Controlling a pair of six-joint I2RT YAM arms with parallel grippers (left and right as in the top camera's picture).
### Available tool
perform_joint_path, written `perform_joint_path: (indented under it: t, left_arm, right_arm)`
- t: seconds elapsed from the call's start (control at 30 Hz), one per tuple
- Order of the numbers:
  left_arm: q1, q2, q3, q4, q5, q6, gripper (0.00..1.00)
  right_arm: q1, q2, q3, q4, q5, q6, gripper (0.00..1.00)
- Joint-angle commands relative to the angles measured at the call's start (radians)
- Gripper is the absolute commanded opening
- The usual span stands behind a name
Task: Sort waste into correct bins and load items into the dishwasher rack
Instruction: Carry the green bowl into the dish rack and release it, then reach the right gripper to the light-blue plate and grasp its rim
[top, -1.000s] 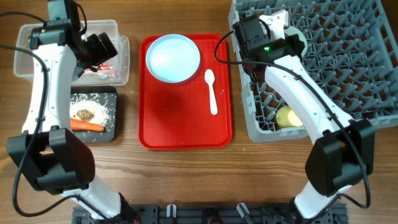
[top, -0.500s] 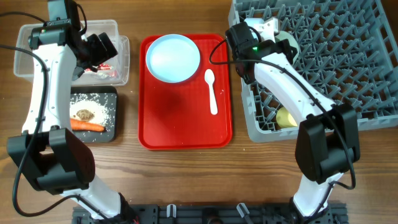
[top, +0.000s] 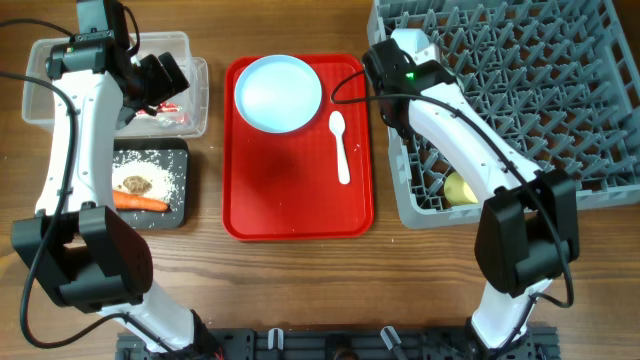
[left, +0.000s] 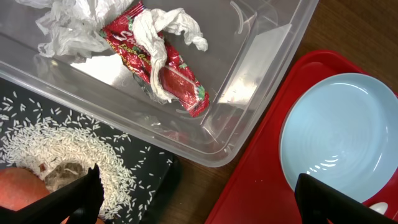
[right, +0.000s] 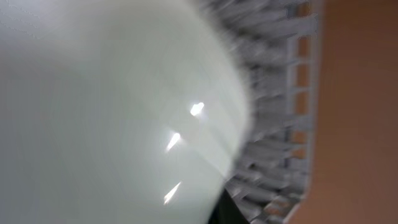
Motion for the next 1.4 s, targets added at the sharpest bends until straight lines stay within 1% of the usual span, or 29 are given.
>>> perform_joint_path:
  t: [0.0,0.1,0.27,0.37,0.4,0.43,0.47,0.5,0.53,0.67,0.8,0.9,0.97,1.0,1.03,1.07,1.17,1.23,1.3,1.37]
  left_arm:
    - [0.004,-0.024,0.013,0.000,-0.013,0.008,1.00]
    - [0.004,-0.024,0.013,0.000,-0.013,0.008,1.00]
    - [0.004,-0.024,0.013,0.000,-0.013,0.008,1.00]
    - [0.004,-0.024,0.013,0.000,-0.013,0.008,1.00]
    - [0.004,-0.024,0.013,0.000,-0.013,0.008,1.00]
    - [0.004,-0.024,0.013,0.000,-0.013,0.008,1.00]
    - [0.004,-0.024,0.013,0.000,-0.013,0.008,1.00]
    - [0.004,-0.024,0.013,0.000,-0.013,0.008,1.00]
    - [0.004,-0.024,0.013,0.000,-0.013,0.008,1.00]
    - [0.004,-0.024,0.013,0.000,-0.013,0.008,1.00]
    - [0.004,-0.024,0.013,0.000,-0.013,0.008,1.00]
    - [0.004,-0.024,0.013,0.000,-0.013,0.008,1.00]
    - [0.004,-0.024,0.013,0.000,-0.013,0.008,1.00]
    - [0.004,-0.024,0.013,0.000,-0.013,0.008,1.00]
    - [0.004,-0.024,0.013,0.000,-0.013,0.008,1.00]
    - [0.004,-0.024,0.013,0.000,-0.013,0.008,1.00]
    - [0.004,-0.024,0.013,0.000,-0.013,0.008,1.00]
    - [0.004,-0.024,0.013,0.000,-0.013,0.008,1.00]
    - [0.004,-0.024,0.013,0.000,-0.013,0.008,1.00]
    - [0.004,-0.024,0.013,0.000,-0.013,0.008,1.00]
  right_arm:
    - [-0.005,0.050,-0.030,-0.016,-0.347,-0.030,0.13]
    - [-0.005,0.050,-0.028,-0.017,-0.445,-0.030,0.16]
    - [-0.005,0.047,0.011,-0.017,-0.510,-0.030,0.20]
    - [-0.005,0.043,0.039,-0.016,-0.509,-0.031,0.26]
    - [-0.005,0.041,0.050,-0.017,-0.509,-0.031,0.31]
    - [-0.005,0.037,0.065,-0.018,-0.509,-0.031,0.41]
    - [-0.005,0.032,0.083,-0.021,-0.509,-0.032,0.49]
    - [-0.005,0.025,0.096,-0.023,-0.510,-0.035,0.65]
    - [-0.005,0.016,0.109,-0.025,-0.510,-0.040,1.00]
    - [-0.005,-0.048,0.176,-0.055,-0.628,-0.056,1.00]
    - [-0.005,-0.105,0.202,-0.045,-0.887,-0.056,1.00]
    - [-0.005,-0.114,0.201,0.032,-1.154,-0.048,1.00]
    - [-0.003,-0.105,0.199,0.118,-1.357,-0.052,0.99]
    - [0.004,-0.099,0.199,0.179,-1.407,-0.042,0.93]
    - [0.016,-0.093,0.199,0.221,-1.379,-0.003,0.88]
    - [0.037,-0.084,0.199,0.269,-1.284,0.078,0.88]
    - [0.102,-0.043,0.199,0.328,-1.018,0.274,0.87]
    - [0.148,0.003,0.199,0.352,-0.897,0.381,0.86]
    - [0.172,0.055,0.199,0.372,-0.837,0.458,0.85]
    - [0.177,0.117,0.199,0.406,-0.834,0.498,0.84]
